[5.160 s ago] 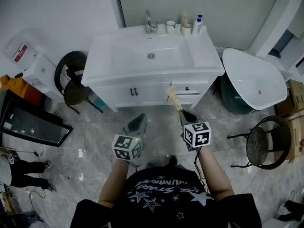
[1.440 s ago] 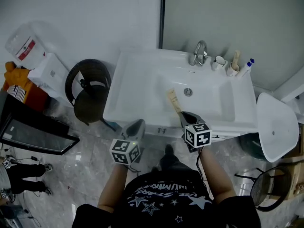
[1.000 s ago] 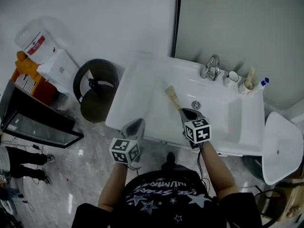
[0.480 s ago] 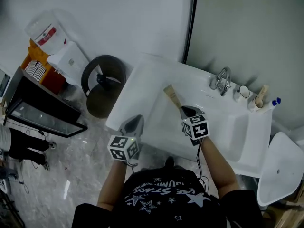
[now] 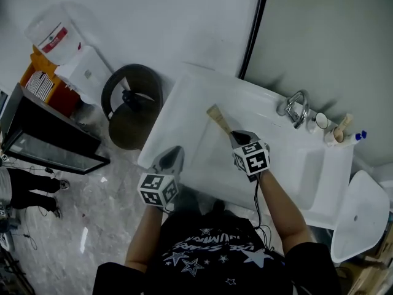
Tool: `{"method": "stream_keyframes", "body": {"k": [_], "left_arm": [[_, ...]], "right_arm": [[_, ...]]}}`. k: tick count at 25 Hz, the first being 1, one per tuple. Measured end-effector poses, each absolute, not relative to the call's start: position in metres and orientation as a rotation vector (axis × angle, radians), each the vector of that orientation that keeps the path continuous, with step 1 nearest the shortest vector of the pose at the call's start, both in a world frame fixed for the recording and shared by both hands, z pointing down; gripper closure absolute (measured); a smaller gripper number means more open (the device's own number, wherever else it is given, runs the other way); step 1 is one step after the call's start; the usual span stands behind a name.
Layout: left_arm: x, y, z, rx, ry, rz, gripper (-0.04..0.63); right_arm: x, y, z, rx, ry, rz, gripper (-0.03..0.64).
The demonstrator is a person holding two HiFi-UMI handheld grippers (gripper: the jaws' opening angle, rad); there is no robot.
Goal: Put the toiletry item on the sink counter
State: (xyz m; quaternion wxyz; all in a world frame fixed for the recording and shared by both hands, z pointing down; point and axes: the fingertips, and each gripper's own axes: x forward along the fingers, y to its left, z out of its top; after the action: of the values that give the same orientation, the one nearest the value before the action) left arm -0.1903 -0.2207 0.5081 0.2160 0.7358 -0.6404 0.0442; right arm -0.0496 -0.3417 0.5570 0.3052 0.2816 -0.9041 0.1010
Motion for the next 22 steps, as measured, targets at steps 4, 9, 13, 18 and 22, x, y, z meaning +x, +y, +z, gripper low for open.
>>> {"method": "stream_keyframes", "body": {"k": [4,9,13,18,22], "left_arm": [[-0.203,-0.244,0.515,2.080,-1.699,0.156,0.565],[-0.221,-0.276,0.520,2.131,-1.612,0.180,0.564],[-0.240,-0.301,0.520,2.153,-1.581,0.177,0.565],[-0.259,-0.327,0.523,2.160,-1.552,0.172,0.565],[-0.269,-0.342,0.530,2.166,-1.527,0.189,0.565]], "right_arm": [[-0.062,-0.356,0.561,0.788,-2.363,0.268,0.597],[-0.083,-0.380,0.565,0.818,-2.312,0.231,0.597],[-0.105,-0.399,0.567,0.807,-2.283,0.179,0.597],[-0.124,-0.426,0.571,0.808,-2.257,0.125,0.597],[-0.134,-0.444,0.578,0.772,-2.210,0.021,0.597]]}}
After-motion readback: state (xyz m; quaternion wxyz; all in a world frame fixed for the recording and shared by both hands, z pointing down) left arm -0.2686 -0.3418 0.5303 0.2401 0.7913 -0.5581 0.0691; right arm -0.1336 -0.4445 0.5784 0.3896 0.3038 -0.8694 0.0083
